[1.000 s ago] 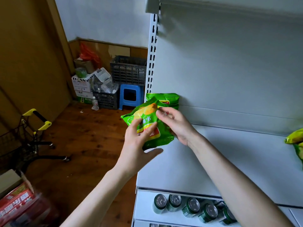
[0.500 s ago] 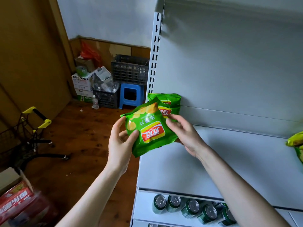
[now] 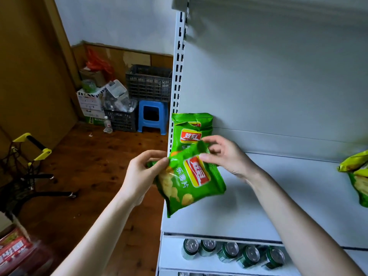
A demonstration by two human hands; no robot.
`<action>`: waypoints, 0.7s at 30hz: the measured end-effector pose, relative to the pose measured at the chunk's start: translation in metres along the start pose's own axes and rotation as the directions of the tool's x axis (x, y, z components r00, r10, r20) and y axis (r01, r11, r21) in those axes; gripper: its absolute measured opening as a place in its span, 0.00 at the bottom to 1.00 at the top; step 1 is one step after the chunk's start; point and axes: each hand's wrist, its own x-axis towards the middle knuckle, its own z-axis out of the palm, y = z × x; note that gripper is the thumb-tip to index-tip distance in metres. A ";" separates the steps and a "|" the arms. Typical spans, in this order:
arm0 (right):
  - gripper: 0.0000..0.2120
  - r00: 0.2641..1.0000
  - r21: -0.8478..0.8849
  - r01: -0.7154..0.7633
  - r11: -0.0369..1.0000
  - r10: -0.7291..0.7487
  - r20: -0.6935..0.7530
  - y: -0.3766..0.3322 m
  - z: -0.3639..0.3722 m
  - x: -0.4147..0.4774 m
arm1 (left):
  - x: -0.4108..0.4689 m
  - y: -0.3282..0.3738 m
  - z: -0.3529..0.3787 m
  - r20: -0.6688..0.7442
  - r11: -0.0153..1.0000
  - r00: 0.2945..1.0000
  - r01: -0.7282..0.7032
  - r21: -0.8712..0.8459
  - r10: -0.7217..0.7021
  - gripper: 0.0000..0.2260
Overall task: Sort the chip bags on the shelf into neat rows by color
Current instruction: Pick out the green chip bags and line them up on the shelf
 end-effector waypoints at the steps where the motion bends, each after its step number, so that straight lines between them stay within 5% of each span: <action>1: 0.14 0.990 0.070 0.007 0.997 0.003 -0.141 0.004 0.001 -0.001 | 0.001 -0.004 0.004 -0.097 0.997 0.995 0.025 -0.076 -0.032 0.02; 3: 0.11 0.957 0.187 -0.007 0.982 0.061 -0.284 0.016 0.004 -0.009 | 0.004 -0.013 0.011 -0.236 0.971 0.965 0.056 -0.231 -0.112 0.03; 7: 0.11 0.962 0.355 -0.116 0.927 0.194 -0.193 0.036 0.024 -0.024 | 0.008 -0.026 0.032 -0.274 0.945 0.943 0.100 -0.313 -0.191 0.03; 10: 0.12 0.932 0.263 -0.078 0.962 0.164 -0.322 0.045 0.026 -0.012 | 0.011 -0.036 0.040 -0.281 0.999 0.960 0.005 -0.046 -0.018 0.02; 13: 0.11 0.908 0.005 -0.067 0.998 0.063 -0.414 0.051 0.018 0.007 | 0.020 -0.044 0.039 -0.148 0.950 0.973 -0.132 0.284 0.180 0.08; 17: 0.15 0.909 -0.278 -0.103 0.955 -0.023 -0.417 0.056 0.018 0.029 | 0.037 -0.055 0.044 -0.018 0.833 0.978 -0.168 0.527 0.209 0.17; 21: 0.18 0.906 -0.306 -0.140 0.942 -0.003 -0.423 0.061 0.019 0.042 | 0.048 -0.060 0.047 -0.022 0.808 0.982 -0.143 0.571 0.190 0.15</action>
